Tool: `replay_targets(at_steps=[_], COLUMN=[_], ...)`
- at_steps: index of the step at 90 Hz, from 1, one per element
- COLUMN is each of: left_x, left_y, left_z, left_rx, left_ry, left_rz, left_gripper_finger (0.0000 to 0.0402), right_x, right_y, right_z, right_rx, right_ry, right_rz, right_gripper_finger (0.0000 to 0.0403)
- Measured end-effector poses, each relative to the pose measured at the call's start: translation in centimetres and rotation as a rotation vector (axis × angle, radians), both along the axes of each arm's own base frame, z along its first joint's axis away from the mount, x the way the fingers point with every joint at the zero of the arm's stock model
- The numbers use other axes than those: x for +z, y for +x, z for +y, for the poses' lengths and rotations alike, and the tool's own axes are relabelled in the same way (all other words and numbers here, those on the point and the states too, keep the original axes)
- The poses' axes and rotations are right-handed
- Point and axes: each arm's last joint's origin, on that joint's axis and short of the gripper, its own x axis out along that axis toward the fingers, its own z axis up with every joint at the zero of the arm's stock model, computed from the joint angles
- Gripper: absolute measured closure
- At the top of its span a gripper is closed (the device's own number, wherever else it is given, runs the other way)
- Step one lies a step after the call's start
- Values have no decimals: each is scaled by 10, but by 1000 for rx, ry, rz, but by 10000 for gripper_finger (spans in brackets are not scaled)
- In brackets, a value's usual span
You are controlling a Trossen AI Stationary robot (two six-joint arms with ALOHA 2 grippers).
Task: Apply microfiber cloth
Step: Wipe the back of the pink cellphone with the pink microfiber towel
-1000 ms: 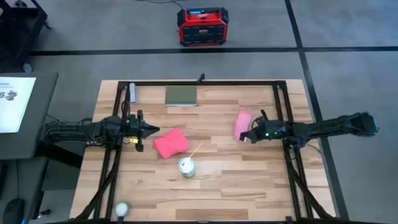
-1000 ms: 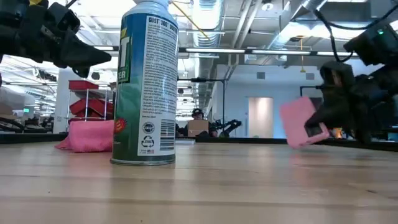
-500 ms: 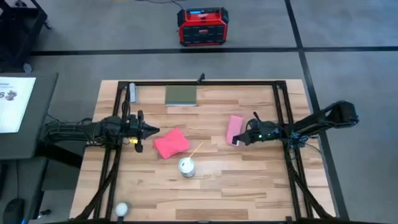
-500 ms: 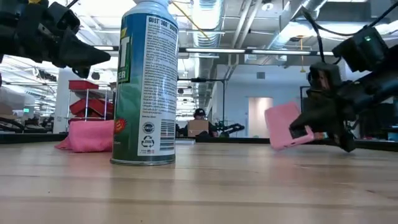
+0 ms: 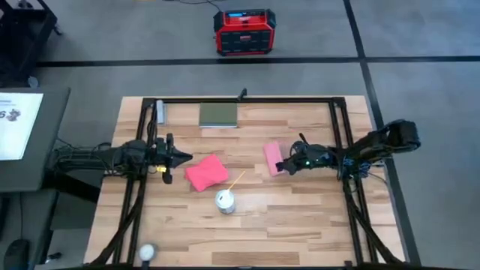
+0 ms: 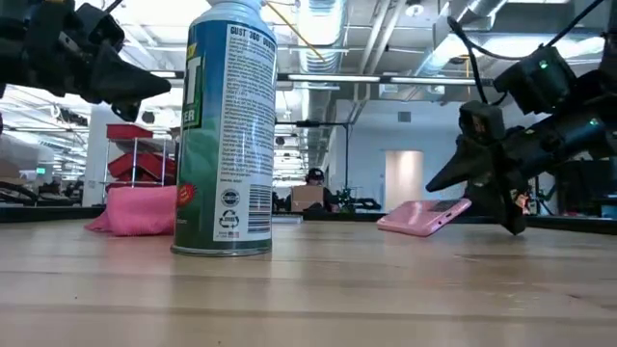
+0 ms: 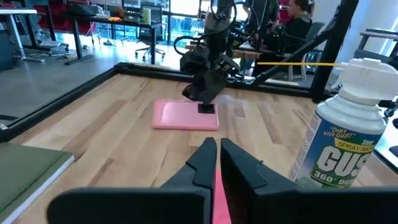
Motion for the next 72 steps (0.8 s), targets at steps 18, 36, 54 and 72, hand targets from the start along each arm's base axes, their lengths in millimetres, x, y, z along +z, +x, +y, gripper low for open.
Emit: replay_targets(at_steps=[18,36,54,72], left_x=[0,1,2,2], left_y=[0,0,0,0], left_z=[0,0,-1,-1], left_rx=[1,1,-19,-24], left_ry=[-11,-19,-25,-38], left_rz=[-1,-14,-20,-21], left_gripper_finger=[402,402,402,402], right_x=[0,3,3,3], right_y=[-1,0,0,-1], right_z=[-7,-9,-10,-17], right_rx=[-47,-39,-36,-62], right_ry=[-72,-119,-132,-154], right_rz=[7,-22,-17,-10], right_gripper_finger=[179,178,197,219])
